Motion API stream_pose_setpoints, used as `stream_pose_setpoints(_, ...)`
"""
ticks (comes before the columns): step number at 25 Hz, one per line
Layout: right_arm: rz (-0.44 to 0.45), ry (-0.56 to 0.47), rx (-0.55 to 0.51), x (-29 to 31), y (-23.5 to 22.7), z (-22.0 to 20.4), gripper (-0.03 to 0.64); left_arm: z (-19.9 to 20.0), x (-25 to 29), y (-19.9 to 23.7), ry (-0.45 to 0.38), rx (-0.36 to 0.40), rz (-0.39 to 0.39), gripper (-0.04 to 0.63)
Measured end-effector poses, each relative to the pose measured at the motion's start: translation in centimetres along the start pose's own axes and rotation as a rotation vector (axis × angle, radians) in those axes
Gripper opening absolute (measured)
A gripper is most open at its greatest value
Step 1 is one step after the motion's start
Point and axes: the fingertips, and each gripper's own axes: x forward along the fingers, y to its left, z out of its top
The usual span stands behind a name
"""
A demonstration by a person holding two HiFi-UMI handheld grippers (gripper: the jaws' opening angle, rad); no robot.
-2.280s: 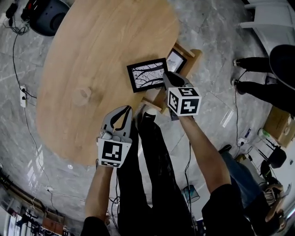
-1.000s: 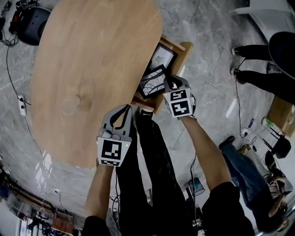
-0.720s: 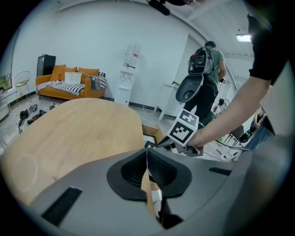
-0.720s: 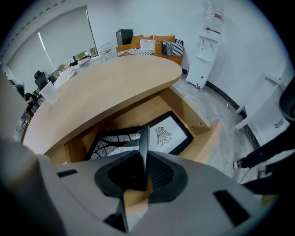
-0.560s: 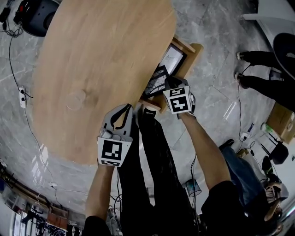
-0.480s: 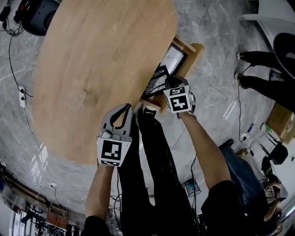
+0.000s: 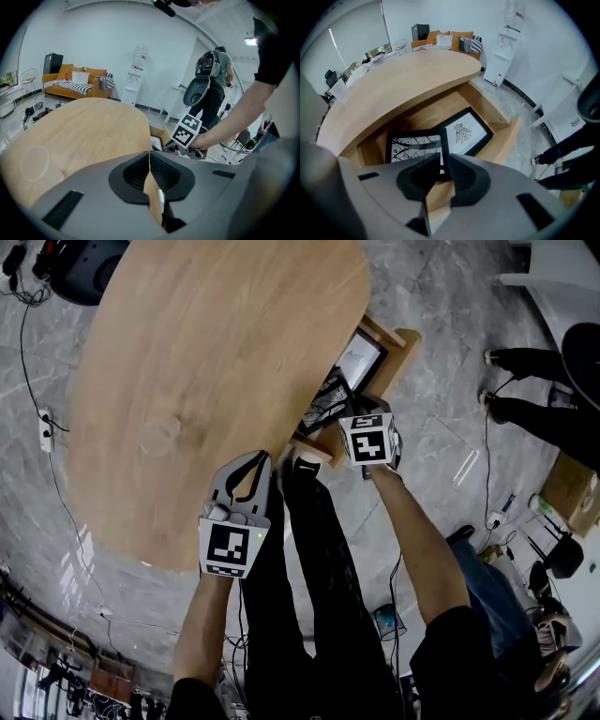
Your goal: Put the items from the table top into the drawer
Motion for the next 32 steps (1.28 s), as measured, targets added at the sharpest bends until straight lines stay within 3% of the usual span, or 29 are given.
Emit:
stream_pose_setpoints(3,0.007,-0.059,0.058,-1.0,-0.1,0.7,0.024,-0.1,-0.2,0.3,-0.005,-0.007,0.008,0.015)
stream_pose_setpoints(8,0.105,-0.132,0.200,-4.0,1.4,1.9,0.011,-0.3,-0.8,1.0,-0.014,-0.029,0.035,0.015)
stream_pose_setpoints(14,0.197,-0.243,0.230,-7.7,4.9,3.4,0.009,-0.7,-1.8,2.3,-0.007,-0.061,0.093,0.015)
stream_pose_setpoints(23,0.334,-0.437,0.073,-12.7,12.6,9.4,0.010,-1.6,-4.2,4.4,-0.043,-0.134,0.162,0.015)
stream_pose_setpoints(32,0.430,-0.413,-0.071,-13.2,20.9,14.2,0.052,-3.4,-7.3,7.3,-0.080,-0.227,0.245,0.015)
